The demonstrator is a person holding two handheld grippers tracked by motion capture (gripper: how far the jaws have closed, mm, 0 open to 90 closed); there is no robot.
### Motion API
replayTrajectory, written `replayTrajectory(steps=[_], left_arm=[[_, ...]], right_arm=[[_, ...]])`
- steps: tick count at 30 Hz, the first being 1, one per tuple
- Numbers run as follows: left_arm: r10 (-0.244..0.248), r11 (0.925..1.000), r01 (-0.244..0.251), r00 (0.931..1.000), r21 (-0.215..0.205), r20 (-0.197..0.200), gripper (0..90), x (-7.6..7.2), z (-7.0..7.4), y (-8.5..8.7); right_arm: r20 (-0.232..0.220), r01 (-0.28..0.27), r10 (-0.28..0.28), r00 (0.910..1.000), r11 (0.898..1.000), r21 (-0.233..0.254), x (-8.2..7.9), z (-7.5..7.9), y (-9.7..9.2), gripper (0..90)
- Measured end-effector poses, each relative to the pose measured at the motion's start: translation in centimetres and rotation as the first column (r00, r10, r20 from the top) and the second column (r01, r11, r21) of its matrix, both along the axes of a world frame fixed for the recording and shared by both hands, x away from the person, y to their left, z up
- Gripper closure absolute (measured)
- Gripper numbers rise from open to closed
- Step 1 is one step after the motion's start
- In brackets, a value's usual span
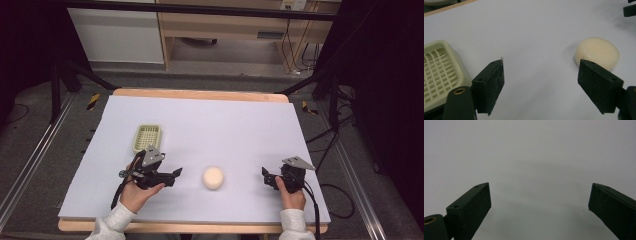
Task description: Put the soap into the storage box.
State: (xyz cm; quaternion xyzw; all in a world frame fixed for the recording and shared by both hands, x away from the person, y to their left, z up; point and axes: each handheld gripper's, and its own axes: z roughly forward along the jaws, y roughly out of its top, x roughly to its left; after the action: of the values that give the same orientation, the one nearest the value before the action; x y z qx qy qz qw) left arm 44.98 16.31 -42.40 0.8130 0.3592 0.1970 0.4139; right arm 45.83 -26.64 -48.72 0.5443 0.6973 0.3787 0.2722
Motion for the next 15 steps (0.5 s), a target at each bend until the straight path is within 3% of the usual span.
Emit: replayTrajectory(steps=[15], left_arm=[[-0.040, 0.9992, 0.040, 0.9991, 0.009, -0.014, 20.9, 0.2, -0.2, -2.3]], right_arm=[[0.001, -0.001, 0.001, 1.0000, 1.000, -0.002, 0.0, 0.0, 0.0, 4.7]])
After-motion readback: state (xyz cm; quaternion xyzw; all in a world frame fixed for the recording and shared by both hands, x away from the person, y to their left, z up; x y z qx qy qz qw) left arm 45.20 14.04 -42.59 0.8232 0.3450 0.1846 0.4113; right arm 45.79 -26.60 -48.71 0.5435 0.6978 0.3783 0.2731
